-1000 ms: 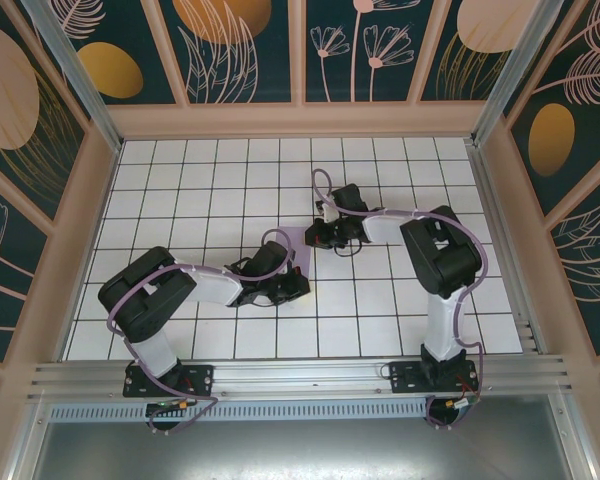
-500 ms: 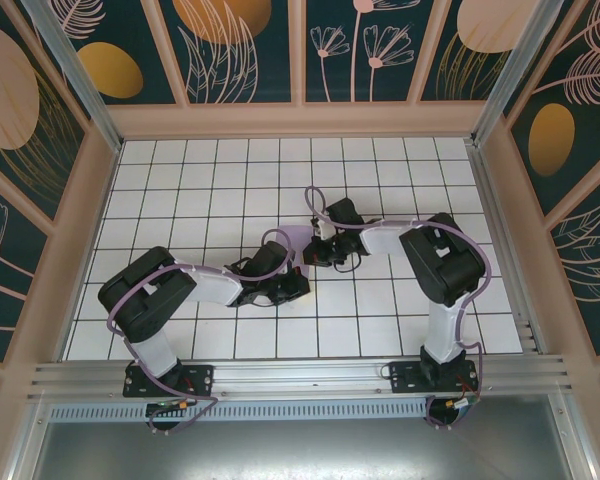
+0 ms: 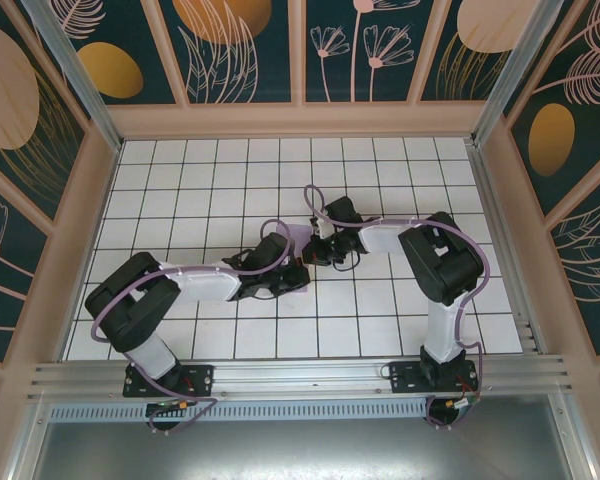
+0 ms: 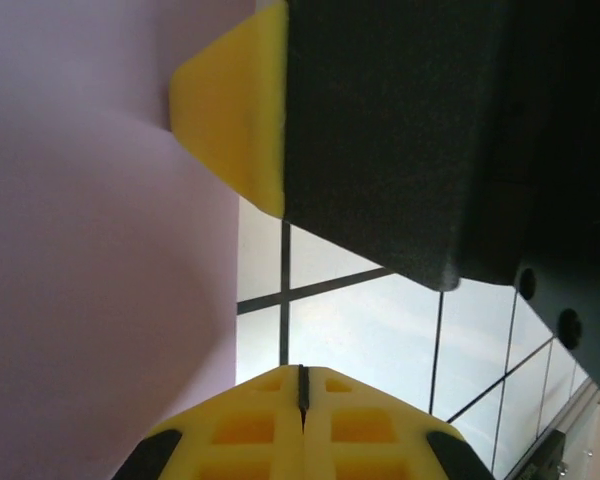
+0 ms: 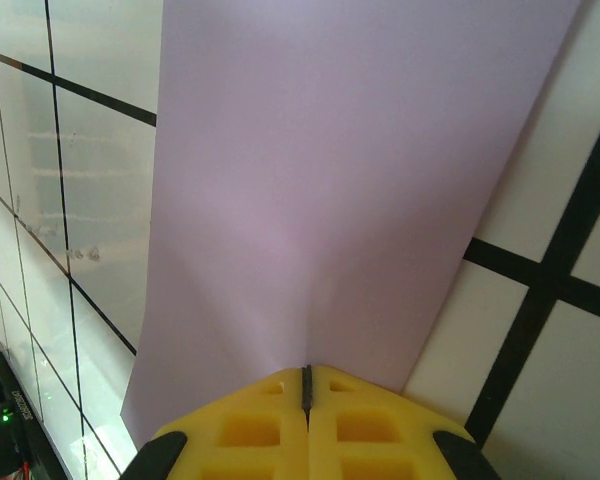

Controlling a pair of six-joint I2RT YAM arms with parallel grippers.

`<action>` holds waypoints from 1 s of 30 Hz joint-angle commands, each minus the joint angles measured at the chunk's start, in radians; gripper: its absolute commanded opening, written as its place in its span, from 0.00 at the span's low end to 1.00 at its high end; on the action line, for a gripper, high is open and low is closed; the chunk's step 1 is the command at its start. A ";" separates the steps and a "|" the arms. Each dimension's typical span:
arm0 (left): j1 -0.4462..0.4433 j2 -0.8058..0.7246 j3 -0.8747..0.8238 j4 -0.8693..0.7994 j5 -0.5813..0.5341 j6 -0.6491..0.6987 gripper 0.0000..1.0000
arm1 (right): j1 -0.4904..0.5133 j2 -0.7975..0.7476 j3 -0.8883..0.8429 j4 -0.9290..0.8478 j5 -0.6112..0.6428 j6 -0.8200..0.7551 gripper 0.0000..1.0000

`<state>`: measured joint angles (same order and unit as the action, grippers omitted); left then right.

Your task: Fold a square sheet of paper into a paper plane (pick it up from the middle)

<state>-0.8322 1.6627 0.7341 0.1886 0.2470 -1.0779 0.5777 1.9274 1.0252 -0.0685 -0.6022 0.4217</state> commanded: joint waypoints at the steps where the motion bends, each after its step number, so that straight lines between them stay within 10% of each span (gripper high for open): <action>1: 0.004 0.045 0.016 -0.044 -0.029 0.015 0.02 | 0.002 0.031 0.001 -0.023 0.022 0.003 0.00; 30: 0.003 0.119 -0.030 -0.089 0.034 -0.027 0.00 | -0.149 0.204 0.272 -0.055 0.055 -0.059 0.00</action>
<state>-0.8238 1.7355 0.7349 0.1928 0.2512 -1.0943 0.4572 2.0861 1.2518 -0.1284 -0.6525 0.3973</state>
